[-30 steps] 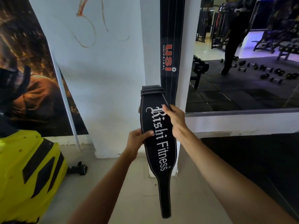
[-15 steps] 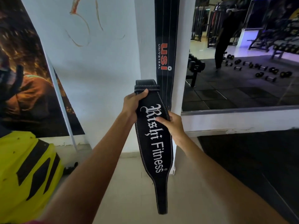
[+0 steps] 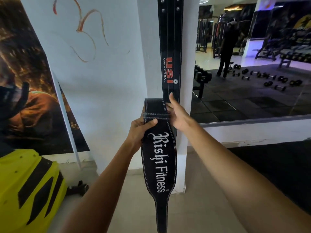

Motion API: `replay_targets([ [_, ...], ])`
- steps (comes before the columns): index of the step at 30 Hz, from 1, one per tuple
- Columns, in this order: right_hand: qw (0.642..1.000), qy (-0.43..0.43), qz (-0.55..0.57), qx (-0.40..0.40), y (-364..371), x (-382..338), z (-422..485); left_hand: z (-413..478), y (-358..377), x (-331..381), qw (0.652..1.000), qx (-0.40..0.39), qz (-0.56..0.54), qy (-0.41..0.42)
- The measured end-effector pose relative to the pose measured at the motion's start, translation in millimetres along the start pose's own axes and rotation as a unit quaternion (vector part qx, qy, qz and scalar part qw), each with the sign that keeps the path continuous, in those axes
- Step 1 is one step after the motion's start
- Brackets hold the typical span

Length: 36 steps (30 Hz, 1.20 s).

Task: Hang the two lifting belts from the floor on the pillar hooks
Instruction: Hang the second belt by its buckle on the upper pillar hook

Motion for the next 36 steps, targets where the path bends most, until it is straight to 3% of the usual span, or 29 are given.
replay_targets([
  [4,0.999,0.002,-0.025,0.04,4,-6,-4,-9,-7,-14,0.998,-0.02,0.052,-0.001],
  [9,0.994,-0.018,-0.064,0.082,7,15,-14,9,-8,1,0.991,-0.058,0.076,-0.096],
  [12,0.994,-0.038,-0.084,0.056,10,22,-16,25,-13,11,0.987,0.039,0.124,-0.095],
  [15,0.988,-0.033,-0.145,0.03,12,30,-18,36,-21,19,0.986,0.142,-0.014,-0.081],
  [18,0.981,-0.043,-0.187,0.027,9,26,-20,38,-20,23,0.987,0.132,-0.081,-0.053],
  [23,0.987,-0.083,-0.138,0.004,29,-20,-22,31,10,37,0.999,0.02,0.036,0.024],
  [26,0.989,-0.128,-0.053,0.049,30,-40,-23,26,24,34,0.999,0.007,0.044,0.03],
  [29,0.982,-0.164,-0.042,0.084,23,-43,-21,24,30,35,0.999,0.0,0.035,0.035],
  [33,0.982,-0.15,-0.033,0.112,20,-39,-21,23,32,46,0.998,0.063,0.004,0.014],
  [36,0.983,-0.137,-0.041,0.111,23,-32,-21,33,22,53,0.991,0.12,0.048,-0.037],
])
Point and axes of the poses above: each hand's wrist, its own z-axis towards the middle knuckle, its own y-axis out of the palm, x = y × z, the point moved 7 cm from there along z, towards the middle knuckle, and after that the axes turned 12 degrees about y, right-handed, at the moved point
